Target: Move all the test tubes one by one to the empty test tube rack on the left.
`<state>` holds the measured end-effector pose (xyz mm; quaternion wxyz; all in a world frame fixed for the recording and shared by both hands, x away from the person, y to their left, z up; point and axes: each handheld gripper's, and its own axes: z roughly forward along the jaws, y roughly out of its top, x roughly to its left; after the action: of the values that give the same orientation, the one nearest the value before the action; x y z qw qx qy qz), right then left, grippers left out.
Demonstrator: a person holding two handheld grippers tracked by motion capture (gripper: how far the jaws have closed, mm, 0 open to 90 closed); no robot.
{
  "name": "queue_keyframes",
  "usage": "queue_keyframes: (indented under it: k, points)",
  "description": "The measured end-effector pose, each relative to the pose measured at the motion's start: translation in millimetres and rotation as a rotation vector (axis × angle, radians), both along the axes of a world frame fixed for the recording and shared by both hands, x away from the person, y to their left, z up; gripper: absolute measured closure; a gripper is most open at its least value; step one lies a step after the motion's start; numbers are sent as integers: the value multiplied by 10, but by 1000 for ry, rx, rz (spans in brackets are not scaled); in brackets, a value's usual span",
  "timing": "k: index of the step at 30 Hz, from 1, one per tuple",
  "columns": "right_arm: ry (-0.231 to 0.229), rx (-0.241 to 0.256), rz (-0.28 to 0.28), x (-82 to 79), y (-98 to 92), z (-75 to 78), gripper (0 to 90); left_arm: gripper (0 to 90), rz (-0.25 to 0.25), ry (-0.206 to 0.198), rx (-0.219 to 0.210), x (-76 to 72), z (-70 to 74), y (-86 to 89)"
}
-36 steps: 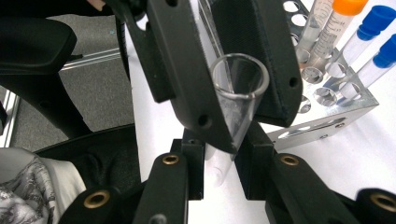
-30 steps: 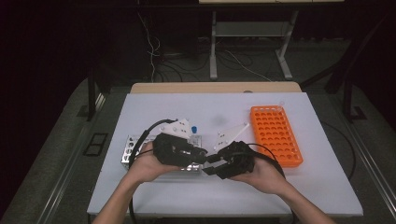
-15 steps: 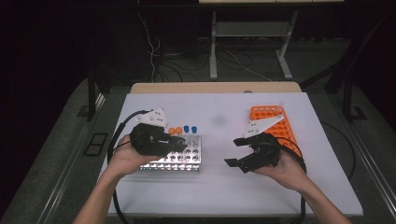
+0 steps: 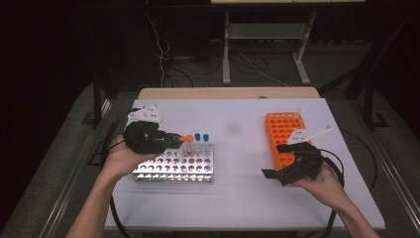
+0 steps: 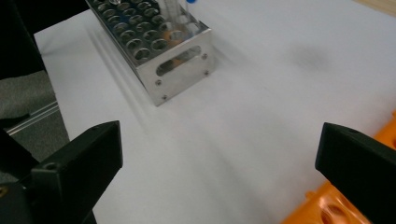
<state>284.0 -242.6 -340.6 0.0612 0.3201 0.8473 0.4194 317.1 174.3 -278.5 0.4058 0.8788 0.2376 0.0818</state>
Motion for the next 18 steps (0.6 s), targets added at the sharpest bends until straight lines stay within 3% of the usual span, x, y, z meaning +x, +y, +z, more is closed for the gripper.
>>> queue_keyframes:
  k: [8, 18]
  points:
    - [13, 21, -58, 15, -264, -84, 4, 748, 59, -6, -10, 151, -43, 127]
    - [29, 19, -102, 90, -449, -146, 4, 749, 117, -7, -19, 357, -184, 213]
